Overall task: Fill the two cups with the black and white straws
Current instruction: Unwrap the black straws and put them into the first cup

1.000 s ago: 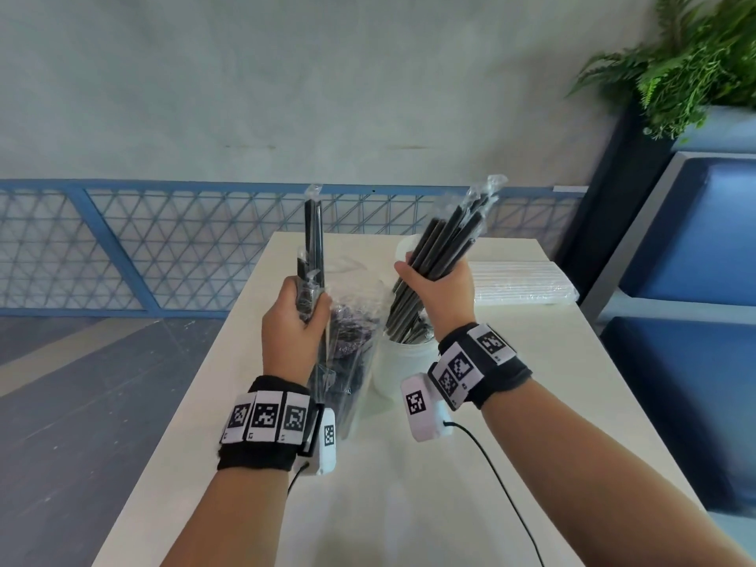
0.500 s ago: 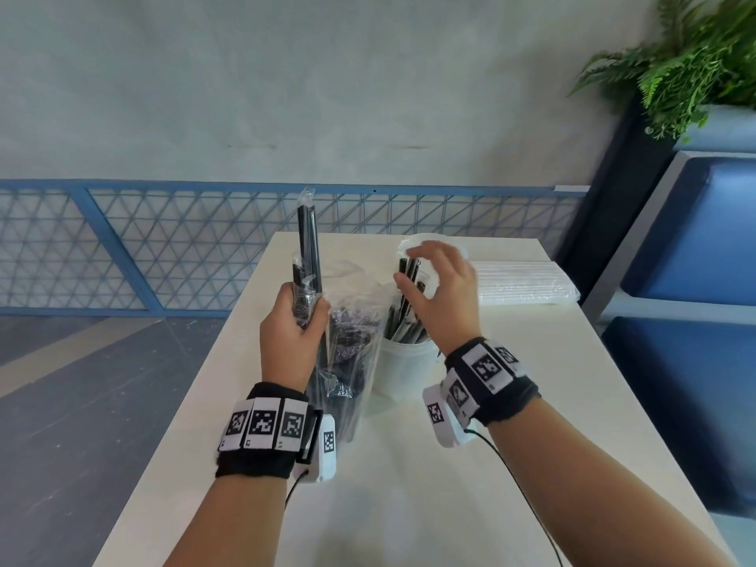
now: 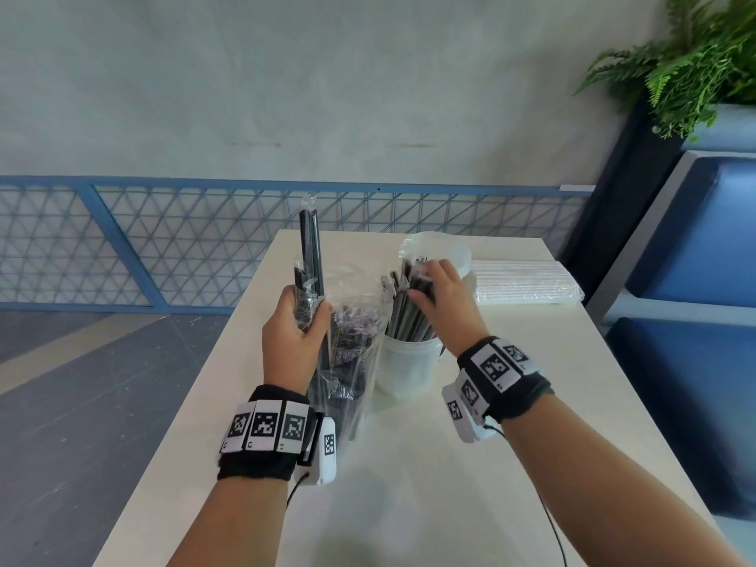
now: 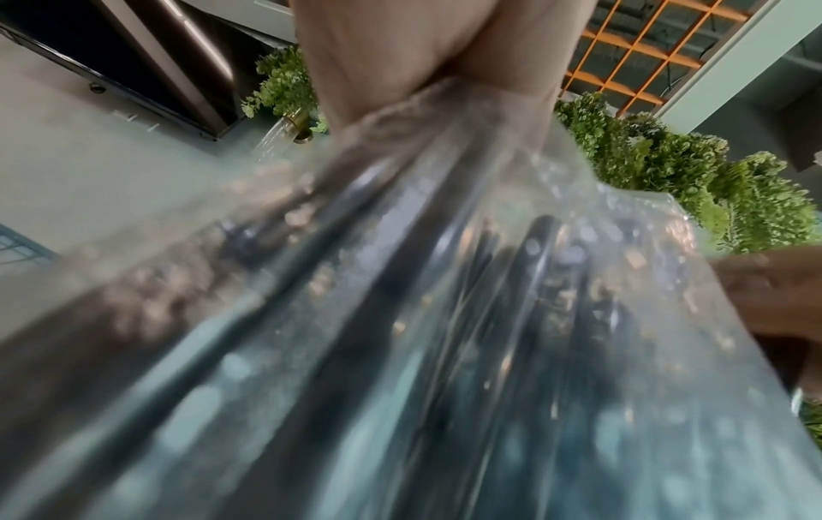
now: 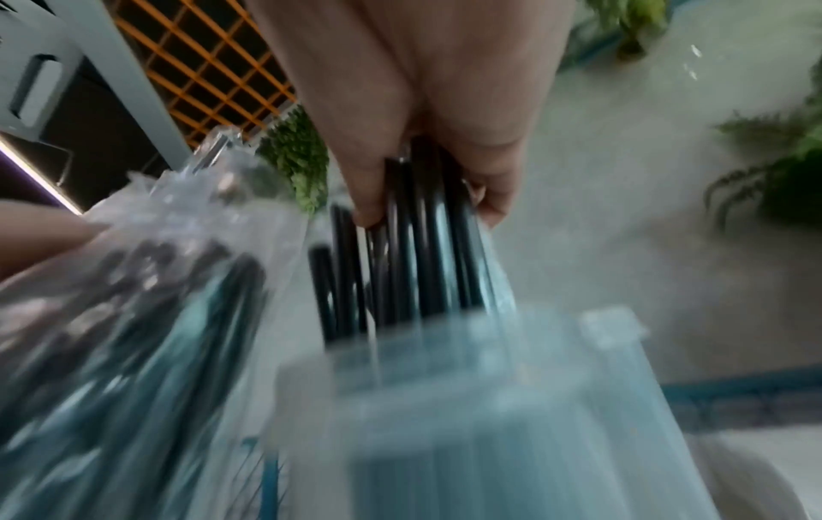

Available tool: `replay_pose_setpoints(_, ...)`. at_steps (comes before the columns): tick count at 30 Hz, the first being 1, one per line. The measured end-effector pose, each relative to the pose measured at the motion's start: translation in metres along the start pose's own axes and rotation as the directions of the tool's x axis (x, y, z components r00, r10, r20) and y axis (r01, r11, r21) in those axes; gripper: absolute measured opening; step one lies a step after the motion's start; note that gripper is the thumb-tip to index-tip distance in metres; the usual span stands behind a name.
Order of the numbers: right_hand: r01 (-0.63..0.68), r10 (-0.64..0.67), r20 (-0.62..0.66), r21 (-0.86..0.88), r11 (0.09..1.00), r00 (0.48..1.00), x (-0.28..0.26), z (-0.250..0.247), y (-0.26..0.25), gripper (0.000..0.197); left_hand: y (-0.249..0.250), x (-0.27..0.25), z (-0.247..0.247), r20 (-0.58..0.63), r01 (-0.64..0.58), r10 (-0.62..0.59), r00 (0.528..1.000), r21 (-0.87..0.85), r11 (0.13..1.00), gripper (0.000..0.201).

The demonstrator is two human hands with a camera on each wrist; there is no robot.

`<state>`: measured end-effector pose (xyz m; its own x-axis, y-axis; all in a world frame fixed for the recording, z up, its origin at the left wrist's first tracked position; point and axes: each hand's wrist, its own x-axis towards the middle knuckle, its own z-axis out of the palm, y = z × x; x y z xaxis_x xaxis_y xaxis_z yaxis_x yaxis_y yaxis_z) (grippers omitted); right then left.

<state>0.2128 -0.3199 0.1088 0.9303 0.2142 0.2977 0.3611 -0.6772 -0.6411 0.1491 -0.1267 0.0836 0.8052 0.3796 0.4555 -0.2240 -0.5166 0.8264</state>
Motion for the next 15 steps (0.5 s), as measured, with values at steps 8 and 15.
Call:
replay_pose_setpoints(8, 0.293, -0.216, -0.362, 0.173, 0.94, 0.907, -0.036, 0.001, -0.041, 0.045, 0.001, -0.009, -0.011, 0.014, 0.08, -0.079, 0.997, -0.159, 0.984, 0.015)
replay_pose_setpoints(15, 0.177, -0.184, -0.007, 0.301, 0.937, 0.983, -0.073, 0.057, -0.038, 0.099, 0.009, -0.023, -0.032, 0.219, 0.195, -0.122, 0.968, -0.353, 0.915, 0.046)
